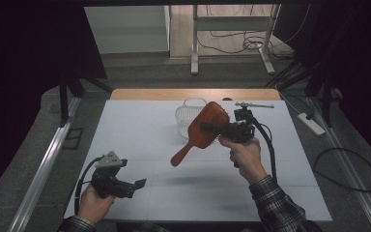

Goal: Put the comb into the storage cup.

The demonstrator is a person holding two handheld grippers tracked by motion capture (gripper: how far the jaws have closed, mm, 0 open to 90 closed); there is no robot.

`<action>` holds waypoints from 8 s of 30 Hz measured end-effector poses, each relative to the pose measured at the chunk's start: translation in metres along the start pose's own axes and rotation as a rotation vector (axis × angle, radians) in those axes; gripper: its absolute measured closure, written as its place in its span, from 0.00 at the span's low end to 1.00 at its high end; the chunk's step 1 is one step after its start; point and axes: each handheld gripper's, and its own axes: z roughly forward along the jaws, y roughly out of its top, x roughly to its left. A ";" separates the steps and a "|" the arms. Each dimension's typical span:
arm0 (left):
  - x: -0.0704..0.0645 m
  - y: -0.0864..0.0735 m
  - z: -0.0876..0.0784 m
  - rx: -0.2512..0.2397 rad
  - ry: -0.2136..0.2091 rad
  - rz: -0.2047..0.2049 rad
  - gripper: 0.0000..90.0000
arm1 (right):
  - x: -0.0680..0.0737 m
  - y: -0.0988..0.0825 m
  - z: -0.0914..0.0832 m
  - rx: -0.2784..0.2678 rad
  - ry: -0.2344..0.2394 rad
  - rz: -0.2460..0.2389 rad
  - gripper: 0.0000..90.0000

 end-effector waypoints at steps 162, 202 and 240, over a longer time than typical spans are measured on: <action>0.013 -0.033 -0.029 0.037 0.078 -0.016 0.01 | -0.089 0.043 0.074 -0.068 -0.327 0.039 0.59; 0.012 -0.032 -0.028 0.050 0.081 -0.008 0.01 | -0.098 0.038 0.067 -0.075 -0.393 0.005 0.19; 0.012 -0.032 -0.028 0.049 0.080 -0.010 0.01 | -0.082 0.043 0.052 0.013 -0.423 -0.204 0.07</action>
